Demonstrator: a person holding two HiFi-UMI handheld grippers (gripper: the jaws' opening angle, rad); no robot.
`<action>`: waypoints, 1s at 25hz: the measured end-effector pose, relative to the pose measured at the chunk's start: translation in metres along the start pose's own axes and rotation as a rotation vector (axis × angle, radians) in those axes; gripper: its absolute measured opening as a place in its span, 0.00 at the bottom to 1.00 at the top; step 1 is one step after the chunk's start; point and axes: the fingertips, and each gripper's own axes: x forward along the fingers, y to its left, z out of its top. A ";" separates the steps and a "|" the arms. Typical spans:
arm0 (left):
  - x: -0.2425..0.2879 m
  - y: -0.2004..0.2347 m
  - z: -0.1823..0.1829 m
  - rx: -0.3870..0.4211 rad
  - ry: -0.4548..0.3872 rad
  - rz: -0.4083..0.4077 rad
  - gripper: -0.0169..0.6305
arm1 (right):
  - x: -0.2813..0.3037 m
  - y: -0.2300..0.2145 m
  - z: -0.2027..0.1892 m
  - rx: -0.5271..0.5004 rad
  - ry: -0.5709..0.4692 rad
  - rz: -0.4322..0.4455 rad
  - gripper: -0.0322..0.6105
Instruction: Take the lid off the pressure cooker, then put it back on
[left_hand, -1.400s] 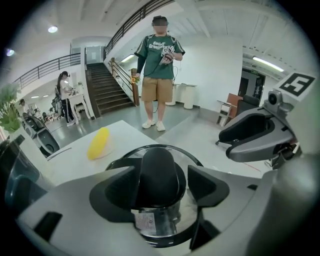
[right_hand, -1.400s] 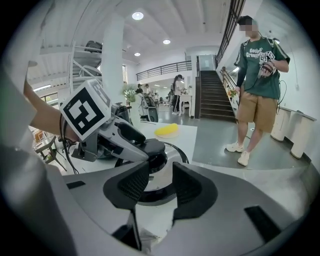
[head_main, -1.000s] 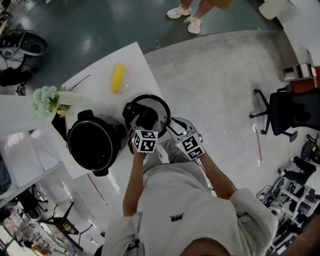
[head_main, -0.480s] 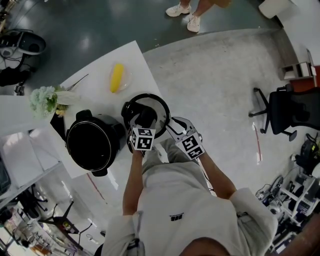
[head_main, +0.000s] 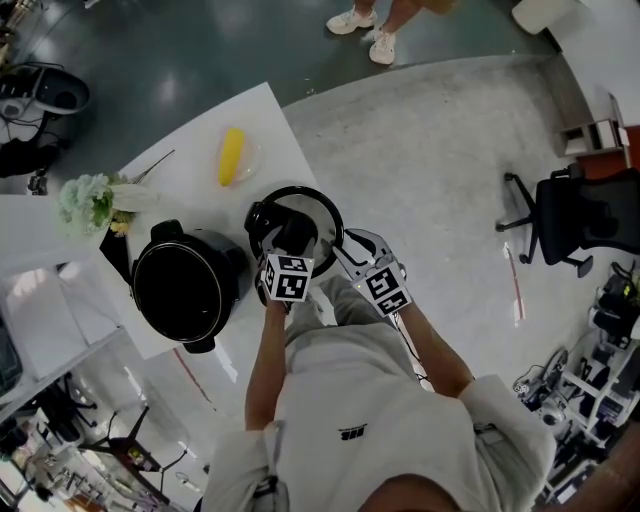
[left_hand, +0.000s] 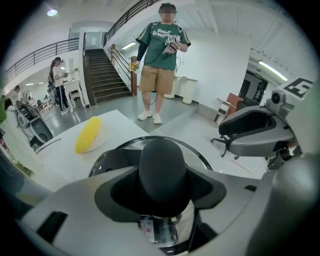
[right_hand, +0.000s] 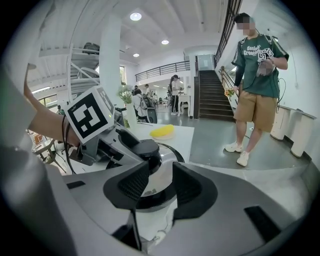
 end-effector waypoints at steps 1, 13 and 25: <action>-0.002 -0.001 0.003 0.005 -0.005 -0.003 0.47 | -0.001 -0.001 0.002 0.002 -0.005 -0.004 0.28; -0.048 -0.013 0.052 0.024 -0.060 -0.029 0.47 | -0.030 -0.004 0.048 -0.036 -0.068 -0.011 0.28; -0.118 -0.001 0.103 -0.017 -0.127 0.025 0.47 | -0.054 0.008 0.122 -0.151 -0.152 0.109 0.28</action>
